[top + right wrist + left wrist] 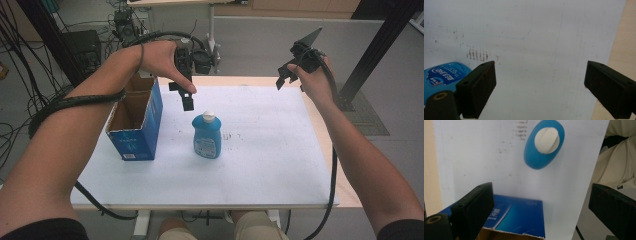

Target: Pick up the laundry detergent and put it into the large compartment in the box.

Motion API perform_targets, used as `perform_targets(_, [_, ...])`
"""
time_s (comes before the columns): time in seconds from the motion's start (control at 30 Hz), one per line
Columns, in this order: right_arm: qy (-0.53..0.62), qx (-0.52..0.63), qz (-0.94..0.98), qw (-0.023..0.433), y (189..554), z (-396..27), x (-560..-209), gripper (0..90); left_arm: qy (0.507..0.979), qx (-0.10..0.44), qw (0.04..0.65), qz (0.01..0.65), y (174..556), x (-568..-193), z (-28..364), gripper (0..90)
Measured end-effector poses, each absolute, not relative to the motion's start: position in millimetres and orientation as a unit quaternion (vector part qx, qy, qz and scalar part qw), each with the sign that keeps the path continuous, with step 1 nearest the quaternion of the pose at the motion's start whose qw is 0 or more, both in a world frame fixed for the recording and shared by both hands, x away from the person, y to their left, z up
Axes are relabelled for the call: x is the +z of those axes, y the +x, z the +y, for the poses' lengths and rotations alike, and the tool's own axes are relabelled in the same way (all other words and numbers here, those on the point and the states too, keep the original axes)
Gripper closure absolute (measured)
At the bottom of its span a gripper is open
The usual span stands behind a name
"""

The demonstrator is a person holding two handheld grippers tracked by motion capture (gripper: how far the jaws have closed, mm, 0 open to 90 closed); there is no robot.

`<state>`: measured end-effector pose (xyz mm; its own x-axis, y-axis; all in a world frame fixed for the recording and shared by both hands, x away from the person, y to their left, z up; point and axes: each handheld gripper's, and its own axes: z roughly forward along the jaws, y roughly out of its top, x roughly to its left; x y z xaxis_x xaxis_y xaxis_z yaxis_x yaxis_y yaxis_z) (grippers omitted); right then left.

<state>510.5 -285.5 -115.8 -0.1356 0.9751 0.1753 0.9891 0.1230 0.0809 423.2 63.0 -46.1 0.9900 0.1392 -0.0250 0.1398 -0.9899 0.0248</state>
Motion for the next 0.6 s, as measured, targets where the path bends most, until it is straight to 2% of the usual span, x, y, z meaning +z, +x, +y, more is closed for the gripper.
perform_targets(0.6, [-0.658, -0.089, -0.747, 0.038, 508.6, -289.0, -113.2, 10.6, 0.999, -0.014, 0.011, 0.035, 425.9, -51.0, 28.5, 6.7])
